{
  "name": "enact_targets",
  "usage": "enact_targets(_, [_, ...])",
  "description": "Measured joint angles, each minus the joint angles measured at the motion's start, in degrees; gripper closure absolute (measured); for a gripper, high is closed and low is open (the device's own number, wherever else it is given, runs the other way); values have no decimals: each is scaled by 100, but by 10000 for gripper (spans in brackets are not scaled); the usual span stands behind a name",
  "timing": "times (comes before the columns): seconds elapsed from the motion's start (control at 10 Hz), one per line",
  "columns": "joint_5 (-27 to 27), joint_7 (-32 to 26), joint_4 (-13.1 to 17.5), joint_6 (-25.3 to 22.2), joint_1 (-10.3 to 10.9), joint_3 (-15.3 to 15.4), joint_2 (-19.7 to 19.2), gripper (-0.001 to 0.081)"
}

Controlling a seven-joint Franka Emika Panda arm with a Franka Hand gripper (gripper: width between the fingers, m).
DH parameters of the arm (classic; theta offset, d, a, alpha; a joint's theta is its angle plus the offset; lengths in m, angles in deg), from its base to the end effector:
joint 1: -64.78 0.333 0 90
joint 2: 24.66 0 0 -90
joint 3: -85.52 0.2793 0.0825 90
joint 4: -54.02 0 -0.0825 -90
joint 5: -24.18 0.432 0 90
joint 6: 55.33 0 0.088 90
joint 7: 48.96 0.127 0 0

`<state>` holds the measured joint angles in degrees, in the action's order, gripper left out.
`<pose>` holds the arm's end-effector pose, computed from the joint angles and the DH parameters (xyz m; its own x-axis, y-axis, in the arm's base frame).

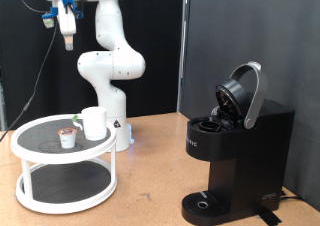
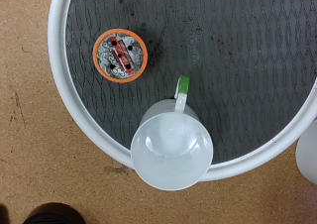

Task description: Make a cup of coffee with the keurig machine

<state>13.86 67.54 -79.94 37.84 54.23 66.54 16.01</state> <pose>0.3449 -0.2294 0.5109 -0.7747 -0.6320 -0.0181 -0.6322 0.7738 0.0400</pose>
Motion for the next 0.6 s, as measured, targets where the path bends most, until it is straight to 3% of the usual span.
enact_targets(0.3, [0, -592, -2, 14, 47, -21, -118, 72])
enact_targets(0.6, [2, -487, -85, 795, 47, -23, -471, 72])
